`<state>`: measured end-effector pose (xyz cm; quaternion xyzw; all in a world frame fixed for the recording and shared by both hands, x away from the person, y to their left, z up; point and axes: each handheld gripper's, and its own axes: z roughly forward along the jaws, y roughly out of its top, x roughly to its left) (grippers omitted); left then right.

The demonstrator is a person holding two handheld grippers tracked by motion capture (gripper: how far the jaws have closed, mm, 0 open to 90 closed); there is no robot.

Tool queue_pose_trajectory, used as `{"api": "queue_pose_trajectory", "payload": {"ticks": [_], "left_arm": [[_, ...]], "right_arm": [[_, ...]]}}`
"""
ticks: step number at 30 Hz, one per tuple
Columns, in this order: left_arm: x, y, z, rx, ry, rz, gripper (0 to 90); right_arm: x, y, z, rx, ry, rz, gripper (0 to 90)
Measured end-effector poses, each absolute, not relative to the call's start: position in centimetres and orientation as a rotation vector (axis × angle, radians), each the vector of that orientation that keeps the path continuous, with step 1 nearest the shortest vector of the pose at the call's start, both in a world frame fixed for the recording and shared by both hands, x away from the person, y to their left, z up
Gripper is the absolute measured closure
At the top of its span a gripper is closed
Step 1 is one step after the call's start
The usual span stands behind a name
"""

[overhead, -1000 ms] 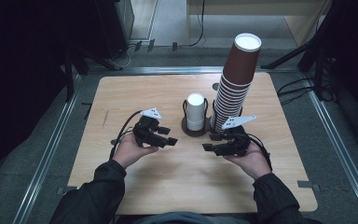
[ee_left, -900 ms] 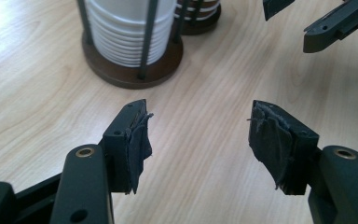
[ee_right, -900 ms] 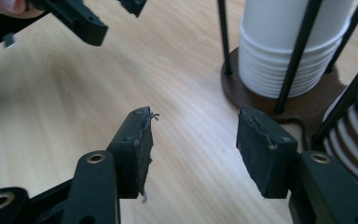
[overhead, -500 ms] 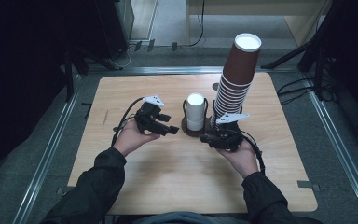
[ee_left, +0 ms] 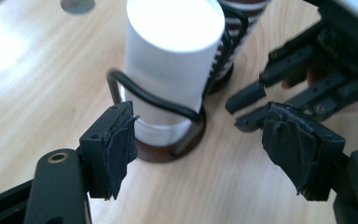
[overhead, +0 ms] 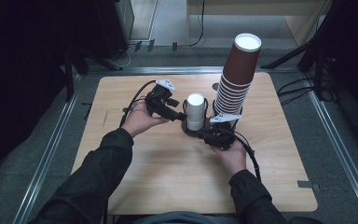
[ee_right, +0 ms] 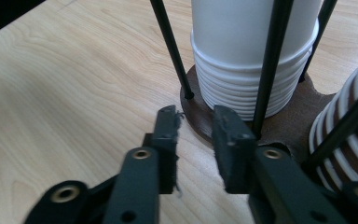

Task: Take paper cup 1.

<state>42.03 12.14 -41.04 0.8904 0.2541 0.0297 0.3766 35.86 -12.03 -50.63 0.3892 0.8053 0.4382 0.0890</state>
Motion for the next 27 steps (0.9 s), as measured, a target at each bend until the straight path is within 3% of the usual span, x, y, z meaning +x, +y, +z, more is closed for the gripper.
{"api": "queue_pose_trajectory", "payload": {"ticks": [9, 27], "left_arm": [[43.8, 10.3, -39.9, 2.285, 0.624, 0.089, 25.0], [45.5, 8.7, -40.1, 2.316, 0.598, 0.131, 22.8]], "right_arm": [[35.8, -10.1, -51.1, 1.174, 2.319, 1.283, 87.2], [36.7, -8.7, -51.3, 1.206, 2.244, 1.236, 89.4]]}}
